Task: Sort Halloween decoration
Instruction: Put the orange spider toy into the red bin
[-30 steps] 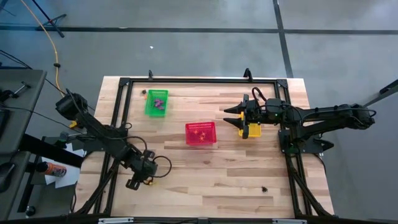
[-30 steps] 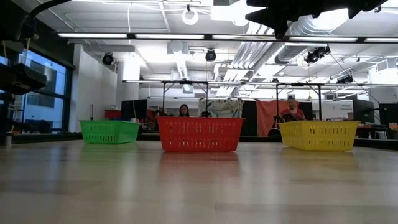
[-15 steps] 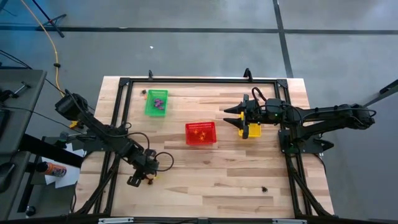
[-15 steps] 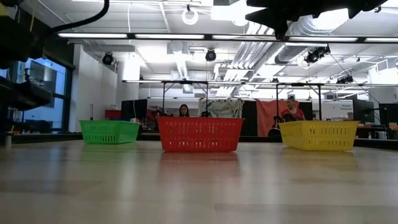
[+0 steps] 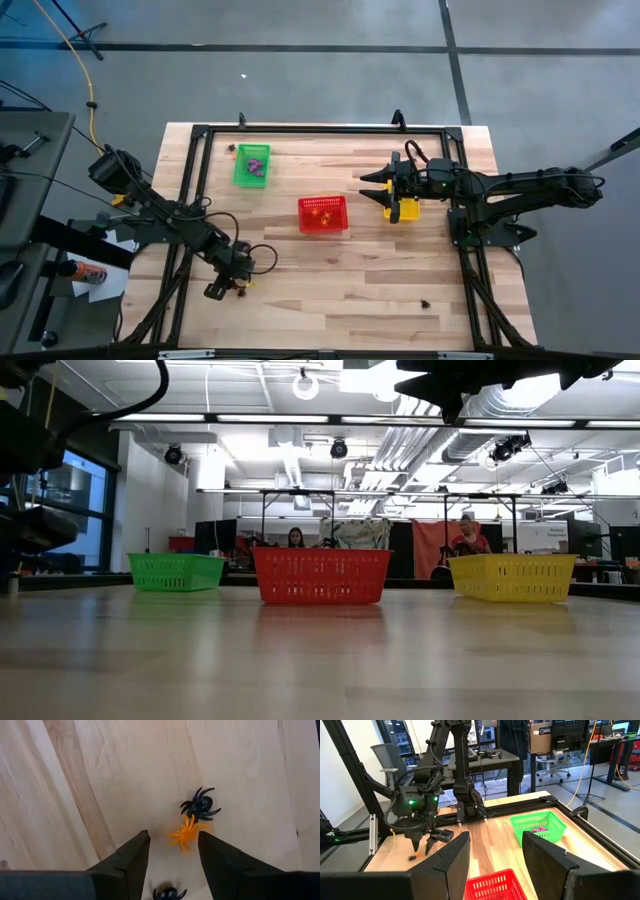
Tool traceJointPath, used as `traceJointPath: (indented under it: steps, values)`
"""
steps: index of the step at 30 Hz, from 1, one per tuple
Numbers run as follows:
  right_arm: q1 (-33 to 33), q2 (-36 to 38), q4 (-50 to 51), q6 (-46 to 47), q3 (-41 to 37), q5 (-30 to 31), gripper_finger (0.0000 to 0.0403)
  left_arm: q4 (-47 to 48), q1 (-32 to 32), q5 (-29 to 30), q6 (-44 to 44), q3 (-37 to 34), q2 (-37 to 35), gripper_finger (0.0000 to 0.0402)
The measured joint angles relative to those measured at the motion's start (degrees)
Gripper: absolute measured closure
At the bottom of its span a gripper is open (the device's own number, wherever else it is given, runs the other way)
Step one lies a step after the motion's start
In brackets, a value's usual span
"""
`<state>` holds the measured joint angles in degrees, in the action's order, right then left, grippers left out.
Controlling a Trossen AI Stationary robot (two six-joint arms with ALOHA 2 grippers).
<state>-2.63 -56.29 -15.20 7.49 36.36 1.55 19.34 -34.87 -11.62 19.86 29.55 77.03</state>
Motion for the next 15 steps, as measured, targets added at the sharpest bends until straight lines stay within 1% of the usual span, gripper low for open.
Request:
traceJointPath:
  steps: [9, 15]
  values:
    - [0.00, 0.00, 0.00, 0.00, 0.00, 0.01, 0.0226, -3.35, -1.05, 0.38, 2.40, -1.74, -0.09, 0.0243]
    - [0.00, 0.00, 0.00, 0.00, 0.00, -0.01, 0.0226, -3.26, -2.89, 2.28, 0.92, -1.76, -0.09, 0.0243]
